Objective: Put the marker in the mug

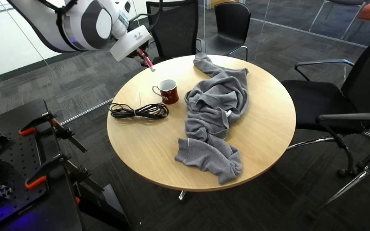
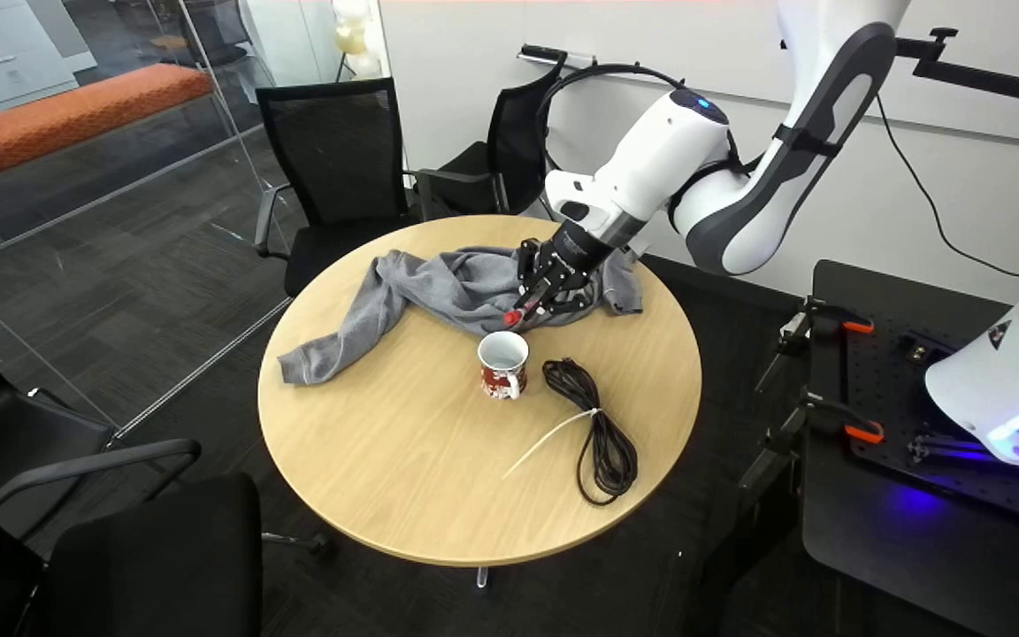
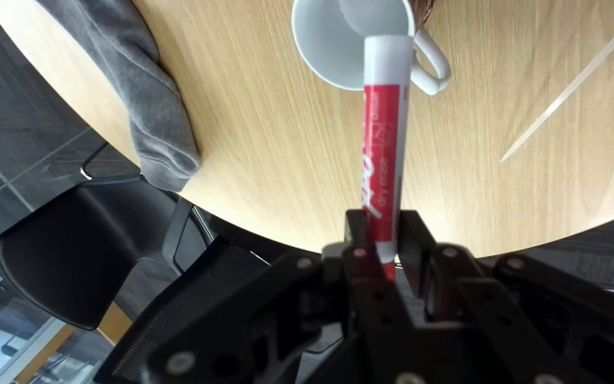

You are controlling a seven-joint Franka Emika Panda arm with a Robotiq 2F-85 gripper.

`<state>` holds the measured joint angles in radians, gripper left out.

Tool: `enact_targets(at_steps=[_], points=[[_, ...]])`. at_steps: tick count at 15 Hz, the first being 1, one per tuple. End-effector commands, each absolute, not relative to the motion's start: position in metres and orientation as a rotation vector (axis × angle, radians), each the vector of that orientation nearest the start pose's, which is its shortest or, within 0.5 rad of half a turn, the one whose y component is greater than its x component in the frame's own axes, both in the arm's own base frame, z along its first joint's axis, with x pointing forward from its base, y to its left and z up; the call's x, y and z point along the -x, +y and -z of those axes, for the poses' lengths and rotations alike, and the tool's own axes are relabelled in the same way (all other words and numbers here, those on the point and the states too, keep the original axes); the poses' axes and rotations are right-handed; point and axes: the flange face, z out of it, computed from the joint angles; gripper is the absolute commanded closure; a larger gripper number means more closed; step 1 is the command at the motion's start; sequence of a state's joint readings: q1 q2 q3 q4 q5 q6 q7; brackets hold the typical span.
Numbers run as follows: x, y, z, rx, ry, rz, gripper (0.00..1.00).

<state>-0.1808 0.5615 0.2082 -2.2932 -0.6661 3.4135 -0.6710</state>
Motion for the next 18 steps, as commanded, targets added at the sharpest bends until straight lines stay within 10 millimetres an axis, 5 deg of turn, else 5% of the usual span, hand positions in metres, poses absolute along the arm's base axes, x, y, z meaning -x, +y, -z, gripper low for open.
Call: enact_targets(at_steps=[1, 18], points=[[-0.548, 0.077, -0.173, 2.395, -1.909, 1.015, 0.95], [-0.57, 0.058, -0.143, 2.262, -1.778, 1.135, 0.95]])
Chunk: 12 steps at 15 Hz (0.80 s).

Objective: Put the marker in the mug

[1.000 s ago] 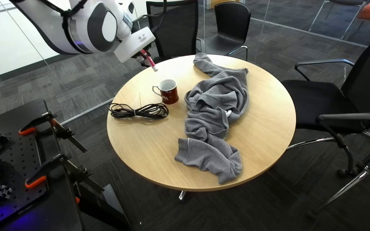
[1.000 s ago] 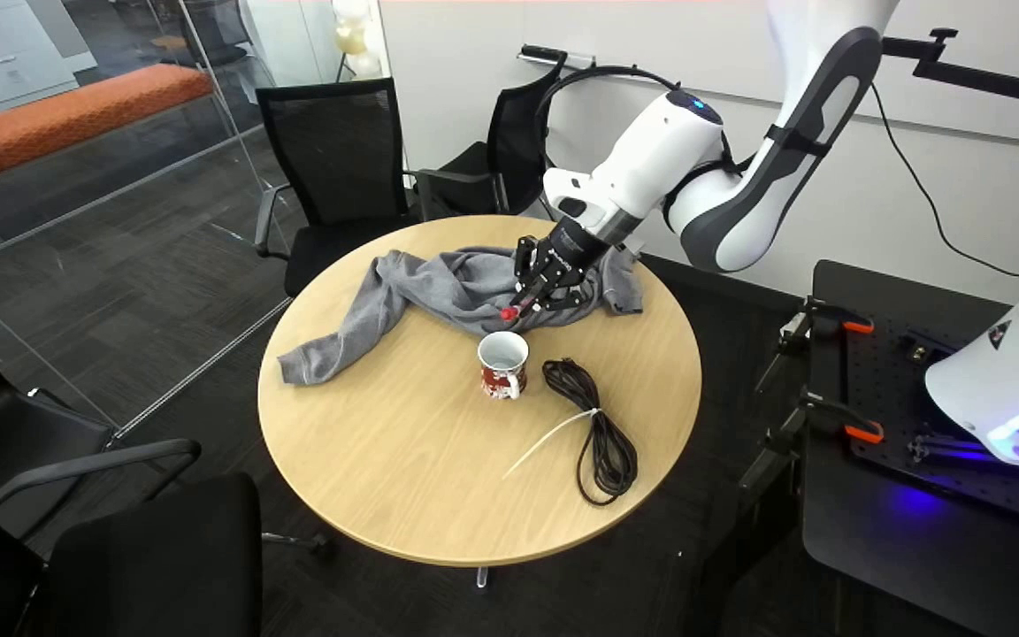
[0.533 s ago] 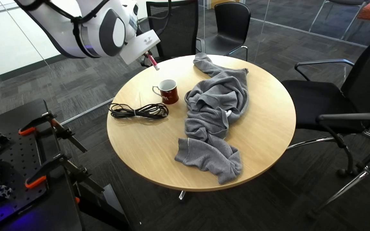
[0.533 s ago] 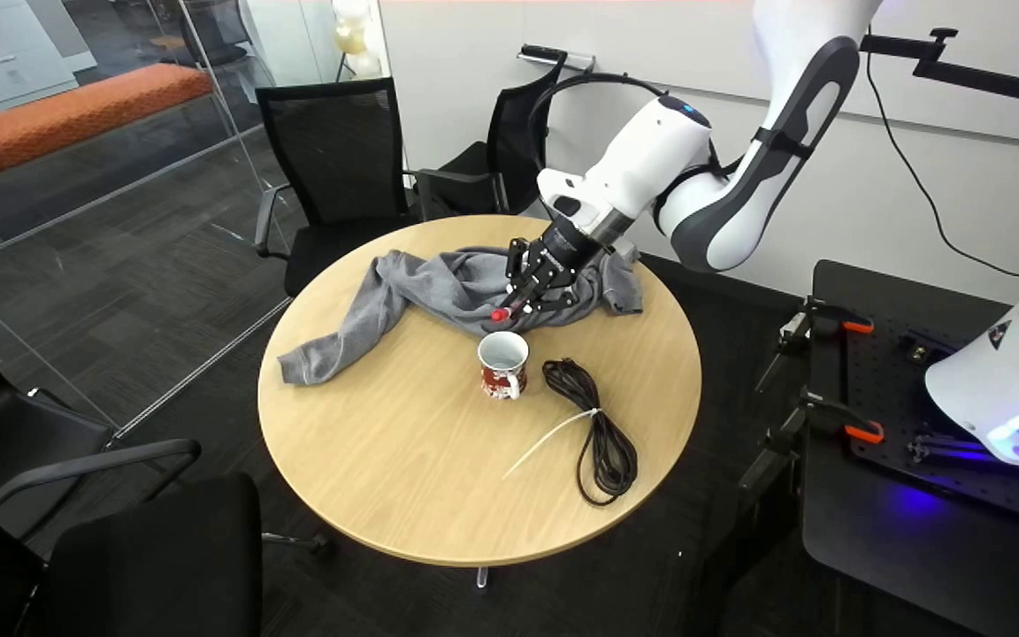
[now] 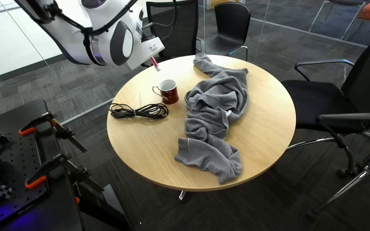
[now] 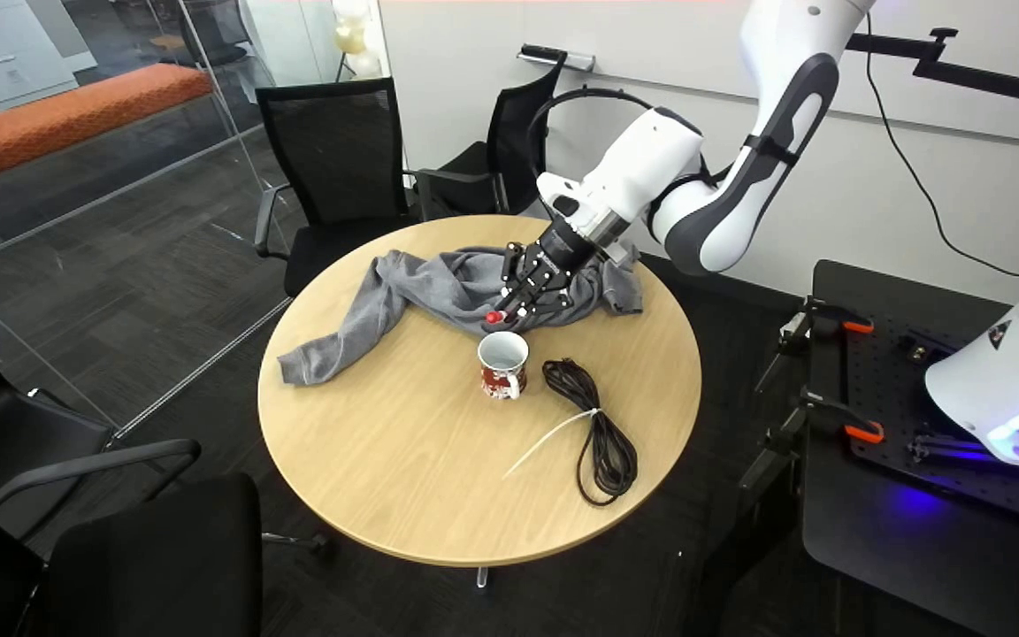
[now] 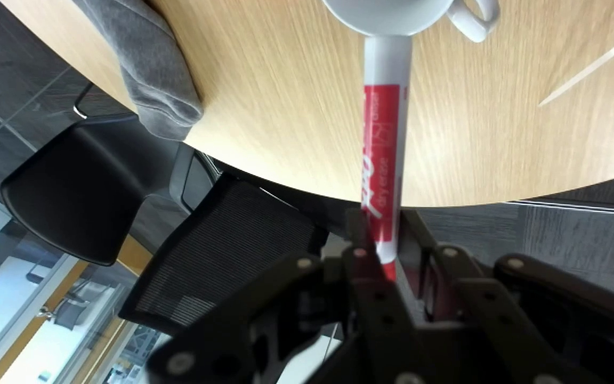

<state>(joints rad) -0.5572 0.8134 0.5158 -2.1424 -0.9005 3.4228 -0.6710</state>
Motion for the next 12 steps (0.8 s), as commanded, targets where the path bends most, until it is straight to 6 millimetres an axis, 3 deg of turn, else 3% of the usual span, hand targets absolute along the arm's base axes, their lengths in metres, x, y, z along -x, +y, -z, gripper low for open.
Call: enact_targets(at_steps=[1, 12], points=[[-0.572, 0.055, -0.14, 2.264, -1.764, 1.136, 0.95], [-0.586, 0.05, -0.116, 2.239, -1.668, 1.156, 0.95]])
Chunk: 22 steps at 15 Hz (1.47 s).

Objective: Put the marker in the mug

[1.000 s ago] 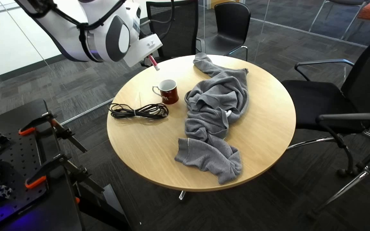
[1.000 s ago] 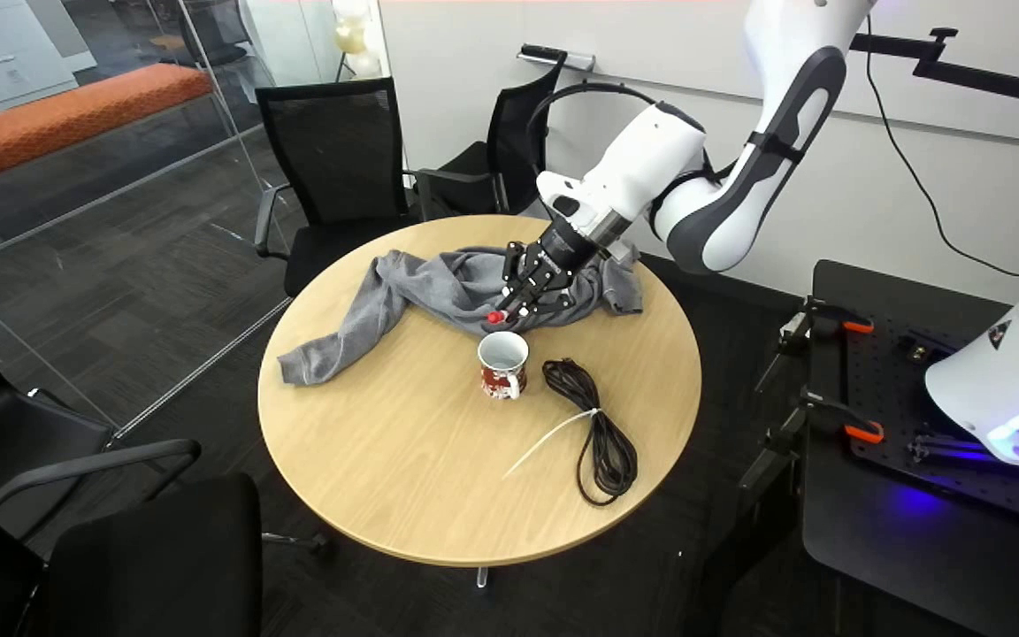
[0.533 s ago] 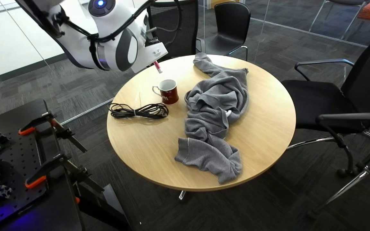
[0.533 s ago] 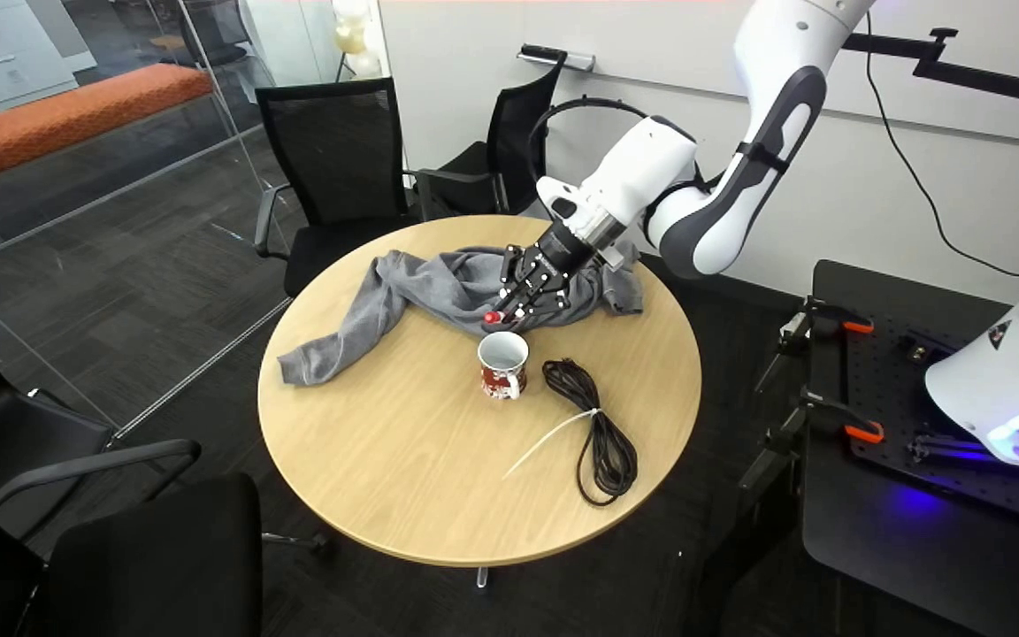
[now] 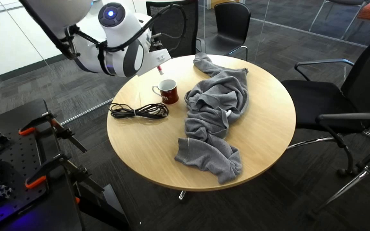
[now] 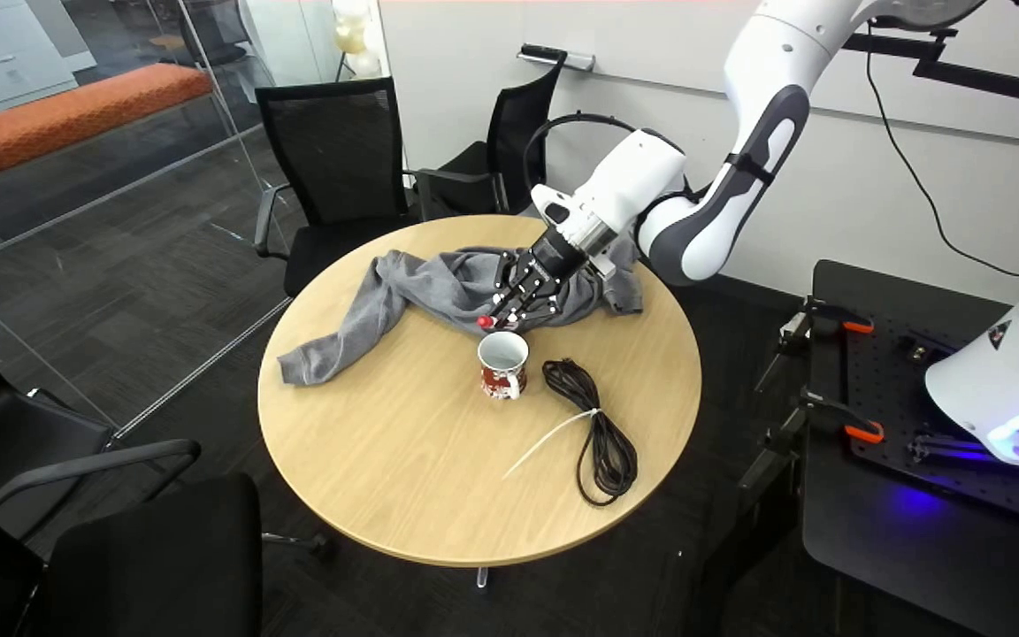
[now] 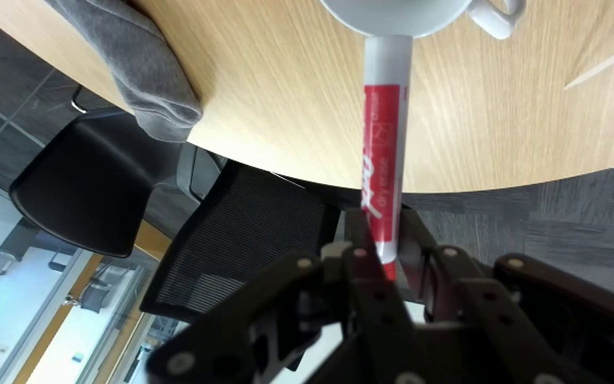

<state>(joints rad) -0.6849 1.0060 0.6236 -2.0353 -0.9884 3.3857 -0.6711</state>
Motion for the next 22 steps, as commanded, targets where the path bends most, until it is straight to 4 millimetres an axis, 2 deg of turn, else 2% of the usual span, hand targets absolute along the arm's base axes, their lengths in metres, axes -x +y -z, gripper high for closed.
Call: enact_targets(at_steps=[1, 10, 22], points=[[-0.587, 0.05, -0.114, 2.238, -1.664, 1.152, 0.95], [-0.6, 0.04, -0.093, 2.297, -1.615, 1.067, 0.95], [-0.611, 0.04, -0.067, 2.257, -1.575, 1.126, 0.95]])
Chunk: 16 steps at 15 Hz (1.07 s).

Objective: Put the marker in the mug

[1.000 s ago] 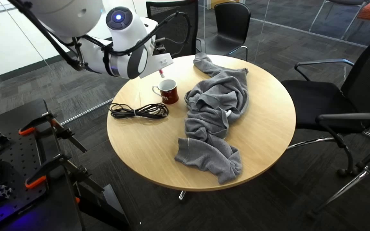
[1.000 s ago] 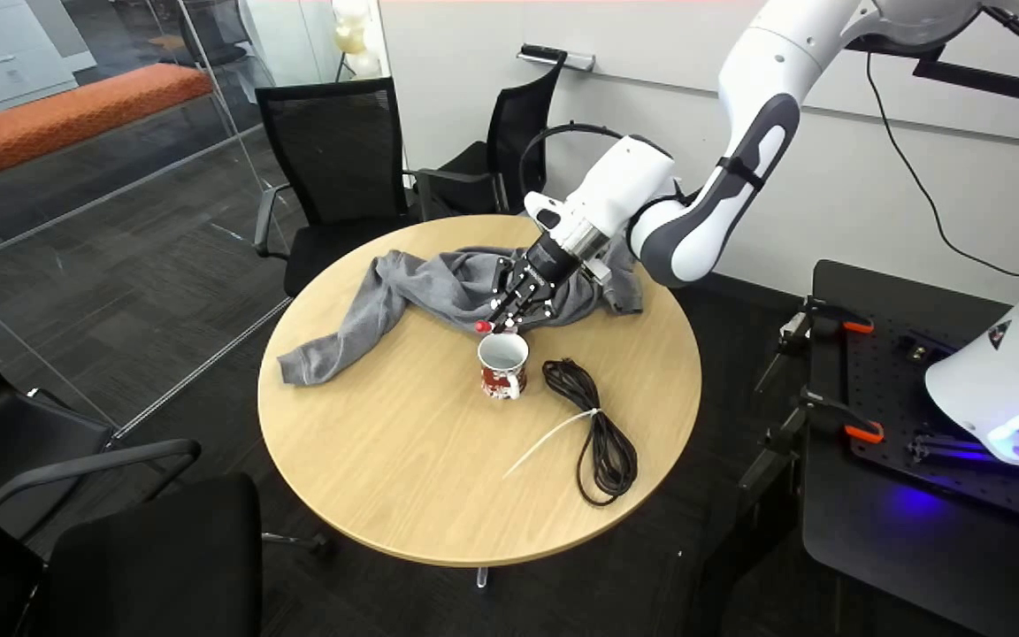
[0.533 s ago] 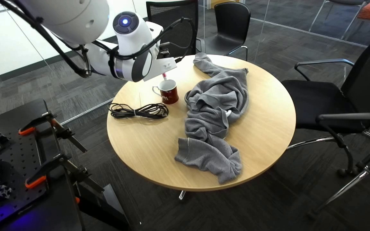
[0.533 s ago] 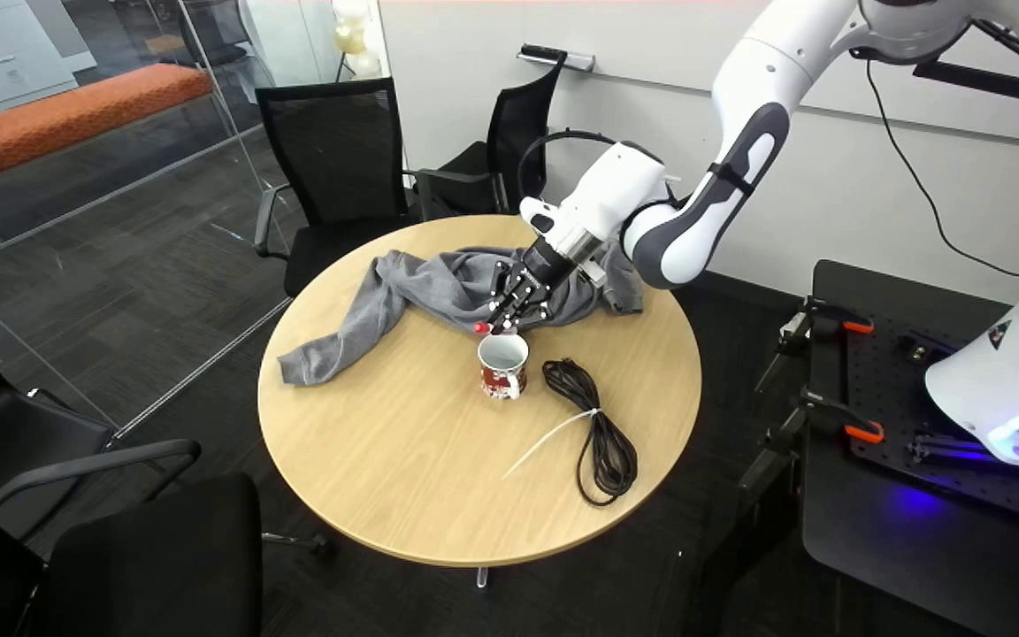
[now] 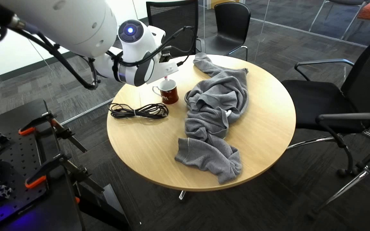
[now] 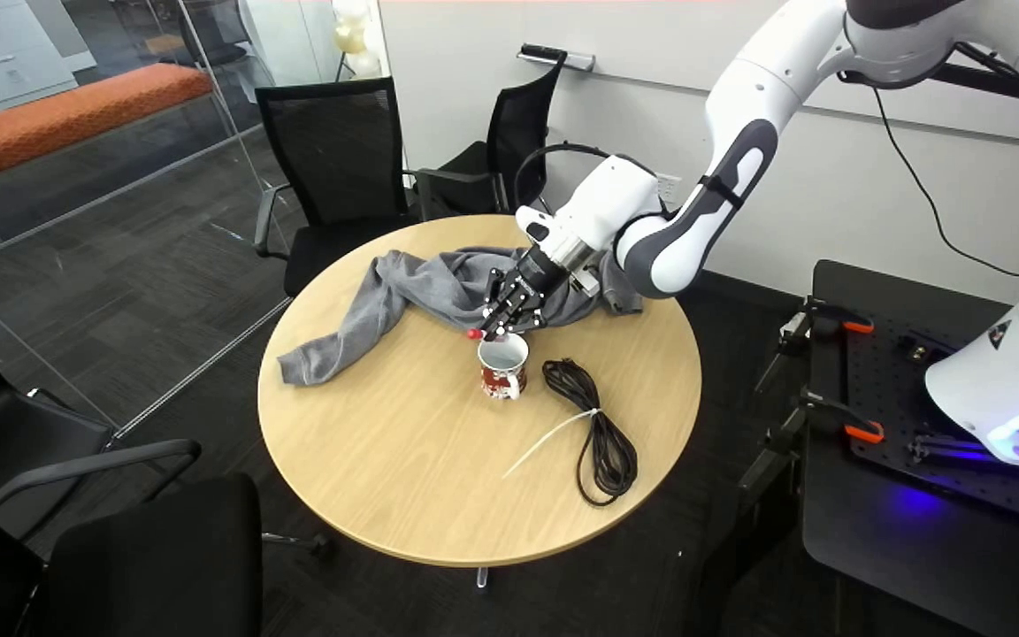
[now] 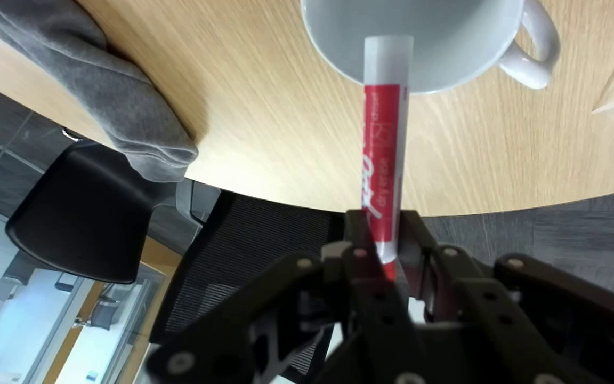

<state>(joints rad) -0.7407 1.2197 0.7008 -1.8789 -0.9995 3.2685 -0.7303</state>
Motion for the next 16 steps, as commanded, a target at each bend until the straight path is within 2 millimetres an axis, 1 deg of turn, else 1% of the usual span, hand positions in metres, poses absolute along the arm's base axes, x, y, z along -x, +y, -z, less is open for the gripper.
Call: enact_targets(at_steps=[1, 6, 7, 8, 11, 13, 15, 16], points=[[-0.611, 0.04, -0.065, 2.257, -1.573, 1.123, 0.95], [-0.613, 0.035, -0.059, 2.275, -1.548, 1.112, 0.95], [-0.613, 0.033, -0.06, 2.281, -1.548, 1.109, 0.65], [-0.613, 0.032, -0.061, 2.284, -1.544, 1.112, 0.55], [-0.612, 0.028, -0.067, 2.291, -1.544, 1.125, 0.34], [-0.612, 0.026, -0.07, 2.294, -1.545, 1.134, 0.19], [-0.611, 0.025, -0.078, 2.297, -1.556, 1.152, 0.04], [-0.61, 0.024, -0.085, 2.296, -1.568, 1.167, 0.0]])
